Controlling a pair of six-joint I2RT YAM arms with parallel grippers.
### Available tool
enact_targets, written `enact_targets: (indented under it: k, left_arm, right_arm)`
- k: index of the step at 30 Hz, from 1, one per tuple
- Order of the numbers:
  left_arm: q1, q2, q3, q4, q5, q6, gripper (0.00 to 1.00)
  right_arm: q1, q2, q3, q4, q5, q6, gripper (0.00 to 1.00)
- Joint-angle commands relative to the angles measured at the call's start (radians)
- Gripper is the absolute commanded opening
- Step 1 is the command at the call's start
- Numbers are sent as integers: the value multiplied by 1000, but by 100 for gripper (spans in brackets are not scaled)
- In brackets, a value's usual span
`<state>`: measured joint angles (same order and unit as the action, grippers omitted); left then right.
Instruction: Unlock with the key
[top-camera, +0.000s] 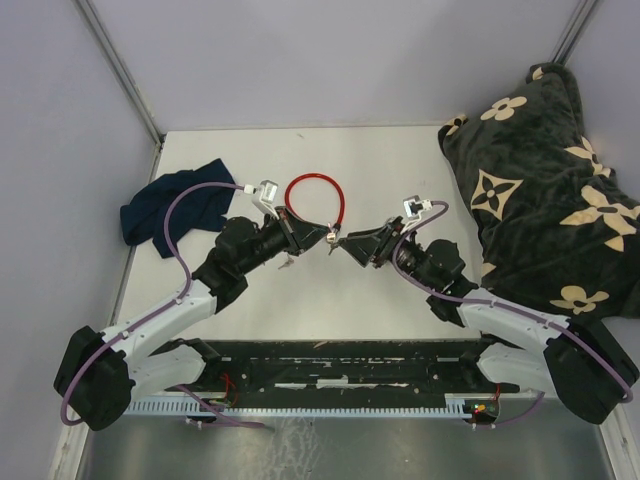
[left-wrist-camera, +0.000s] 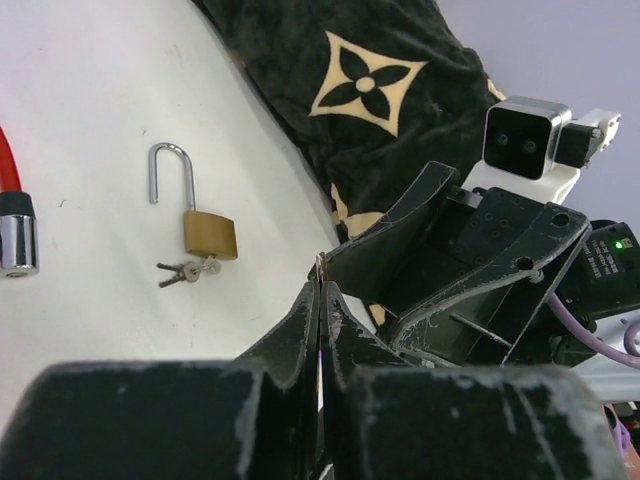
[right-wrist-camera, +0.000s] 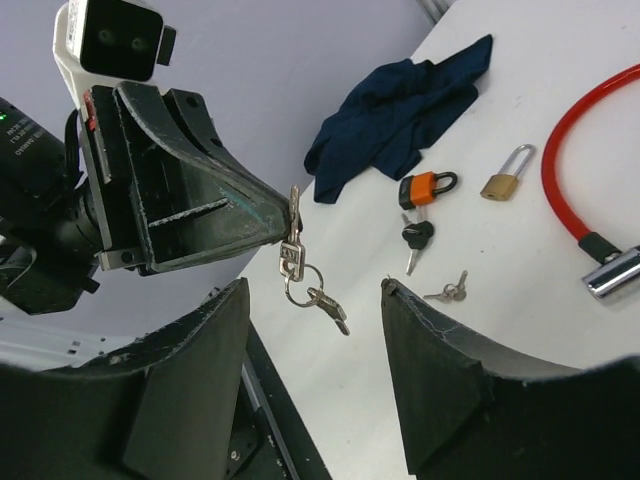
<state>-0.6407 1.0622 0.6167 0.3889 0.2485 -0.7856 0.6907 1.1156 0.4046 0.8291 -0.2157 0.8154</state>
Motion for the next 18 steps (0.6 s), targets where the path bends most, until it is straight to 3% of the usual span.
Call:
enact_targets:
  k: [1,18]
  left_arm:
    - [4,-26,0,92,34,-51,3]
    - [4,-10,-4,142,57,-102,3]
  right_arm:
    - [-5,42,68,128,-84,37,62]
    - [-4,124,86,254,-129,94,50]
